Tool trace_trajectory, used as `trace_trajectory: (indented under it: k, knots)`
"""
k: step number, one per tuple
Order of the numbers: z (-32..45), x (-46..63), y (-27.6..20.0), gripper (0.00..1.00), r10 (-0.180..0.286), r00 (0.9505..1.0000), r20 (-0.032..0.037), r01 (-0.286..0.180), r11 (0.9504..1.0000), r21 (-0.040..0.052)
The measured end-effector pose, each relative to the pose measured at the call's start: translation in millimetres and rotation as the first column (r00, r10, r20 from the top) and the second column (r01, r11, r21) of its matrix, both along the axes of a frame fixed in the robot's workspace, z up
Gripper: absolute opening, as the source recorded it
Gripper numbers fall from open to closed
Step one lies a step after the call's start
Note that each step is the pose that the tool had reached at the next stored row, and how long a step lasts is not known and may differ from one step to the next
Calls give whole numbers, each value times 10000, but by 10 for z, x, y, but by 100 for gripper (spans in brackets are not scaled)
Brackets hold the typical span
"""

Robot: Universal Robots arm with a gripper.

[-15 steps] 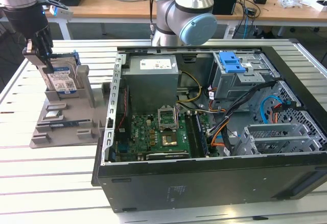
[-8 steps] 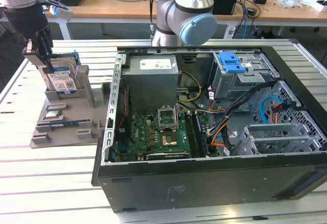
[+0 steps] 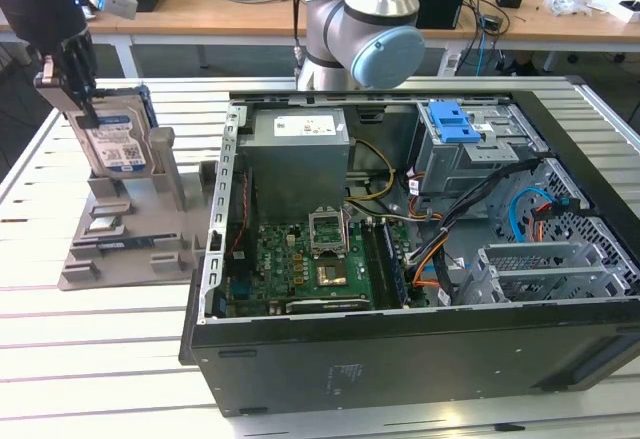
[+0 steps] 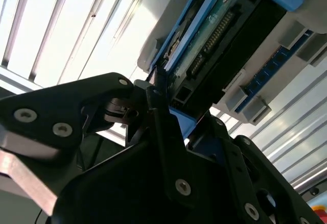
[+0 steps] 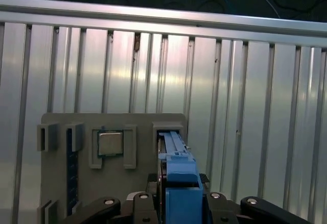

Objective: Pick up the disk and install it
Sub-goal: 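Pick up the disk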

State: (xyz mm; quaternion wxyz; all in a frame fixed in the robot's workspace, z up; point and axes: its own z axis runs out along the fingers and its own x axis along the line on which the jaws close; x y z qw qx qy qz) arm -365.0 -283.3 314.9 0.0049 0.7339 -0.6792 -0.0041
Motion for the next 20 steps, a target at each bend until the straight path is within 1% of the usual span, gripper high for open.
trace_trajectory:
  k: [4,8,13,14,18,20]
  knots:
    - [92,0,5,37,0,10000,0,0,10000,0]
    - [153,0,7,37,0,10000,0,0,10000,0]
    - [247,0,11,37,0,10000,-1,0,10000,-1]
    - [280,0,12,37,0,10000,0,0,10000,0]
    - [368,0,16,37,0,10000,0,0,10000,0]
    - [433,0,19,37,0,10000,0,0,10000,-1]
